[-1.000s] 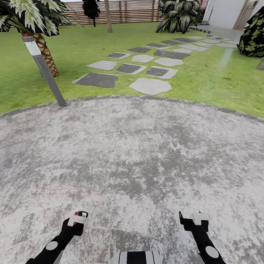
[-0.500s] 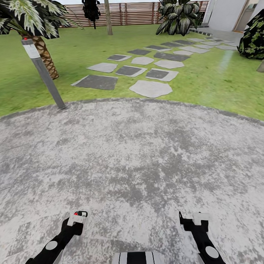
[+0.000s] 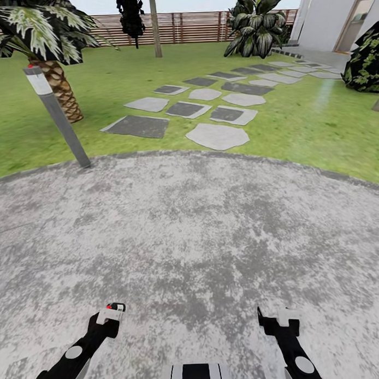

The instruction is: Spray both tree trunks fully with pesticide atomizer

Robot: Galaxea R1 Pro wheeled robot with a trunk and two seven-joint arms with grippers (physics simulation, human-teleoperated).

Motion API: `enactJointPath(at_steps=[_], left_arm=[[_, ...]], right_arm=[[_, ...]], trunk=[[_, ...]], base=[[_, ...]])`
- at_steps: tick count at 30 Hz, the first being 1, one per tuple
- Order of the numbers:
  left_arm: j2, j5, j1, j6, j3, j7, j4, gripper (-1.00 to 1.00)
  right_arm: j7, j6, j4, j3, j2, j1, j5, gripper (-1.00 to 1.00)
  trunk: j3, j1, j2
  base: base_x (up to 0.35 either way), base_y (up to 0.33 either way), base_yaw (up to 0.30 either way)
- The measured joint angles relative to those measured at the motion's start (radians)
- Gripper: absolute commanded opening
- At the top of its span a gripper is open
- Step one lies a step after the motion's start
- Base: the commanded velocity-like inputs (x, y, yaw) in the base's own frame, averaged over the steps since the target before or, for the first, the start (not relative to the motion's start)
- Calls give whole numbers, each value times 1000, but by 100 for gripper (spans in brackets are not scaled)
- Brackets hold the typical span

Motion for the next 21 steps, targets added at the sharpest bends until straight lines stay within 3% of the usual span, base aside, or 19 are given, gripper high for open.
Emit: enactJointPath(at_steps=[21], left_arm=[[0, 0, 0, -1, -3, 0, 0, -100]], right_arm=[[-2, -3, 2, 1, 2, 0, 0, 100]], trunk=[[15, 0, 0]], base=[[332, 0, 0]])
